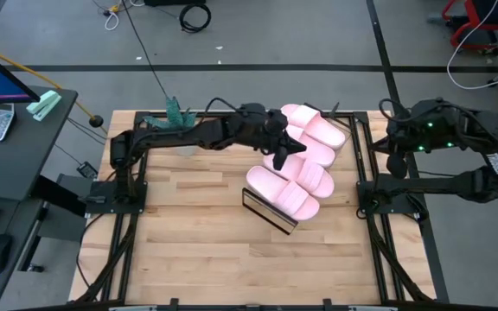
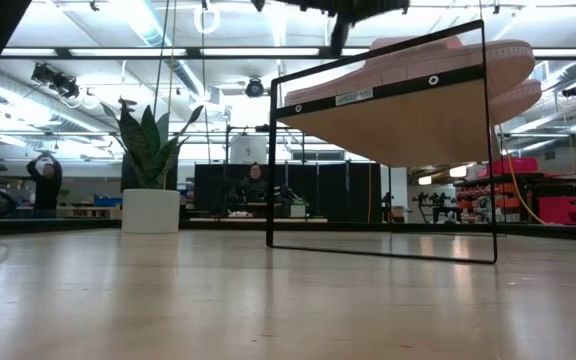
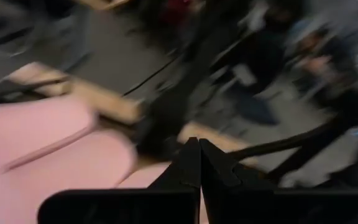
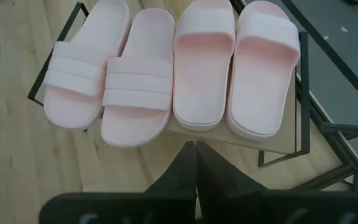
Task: Pick and place slides into the shelf
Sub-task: Return to Home Position
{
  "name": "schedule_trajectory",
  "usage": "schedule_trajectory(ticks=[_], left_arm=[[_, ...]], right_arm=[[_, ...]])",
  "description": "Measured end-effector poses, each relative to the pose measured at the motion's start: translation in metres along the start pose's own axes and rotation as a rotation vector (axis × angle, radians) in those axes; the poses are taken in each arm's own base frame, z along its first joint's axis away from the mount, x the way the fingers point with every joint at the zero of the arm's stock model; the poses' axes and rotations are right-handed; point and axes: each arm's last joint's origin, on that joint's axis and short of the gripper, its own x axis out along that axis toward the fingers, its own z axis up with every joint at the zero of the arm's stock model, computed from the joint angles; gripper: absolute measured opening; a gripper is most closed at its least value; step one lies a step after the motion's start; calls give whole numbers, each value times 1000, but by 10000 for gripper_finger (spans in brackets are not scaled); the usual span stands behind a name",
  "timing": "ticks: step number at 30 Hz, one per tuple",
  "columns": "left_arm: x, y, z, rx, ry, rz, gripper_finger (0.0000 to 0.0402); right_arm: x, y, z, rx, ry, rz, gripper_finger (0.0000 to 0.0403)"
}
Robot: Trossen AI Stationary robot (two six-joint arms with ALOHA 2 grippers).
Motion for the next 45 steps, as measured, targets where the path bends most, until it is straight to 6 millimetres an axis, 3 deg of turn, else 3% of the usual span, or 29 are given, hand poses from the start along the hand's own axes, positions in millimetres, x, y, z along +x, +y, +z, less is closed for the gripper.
schedule_trajectory(ticks=[8,11,14,18,22,26,29,35,40,45], left_arm=[[-21,-19,19,173,194,308,1],[-33,-33,30,217,228,376,1],[-44,-42,29,243,317,458,1],[-52,-49,18,256,450,524,1],[-43,-46,-6,270,525,538,1],[-31,-37,-35,255,556,547,1],[-34,-34,-47,251,514,534,0],[-85,-22,-41,194,201,474,0],[-130,-2,-63,182,46,446,0],[-164,9,-97,184,75,466,0]], right_arm=[[3,0,3,-17,-25,5,1],[12,0,2,-20,-9,23,0],[27,1,2,-13,-7,65,0],[50,0,0,11,-32,83,0],[67,-2,-6,52,-14,28,0],[77,-3,-13,87,18,24,0],[77,-3,-14,112,19,25,0],[75,-3,-9,159,-24,34,0],[77,-2,-2,202,-75,43,0],[79,-2,8,242,-144,59,0]])
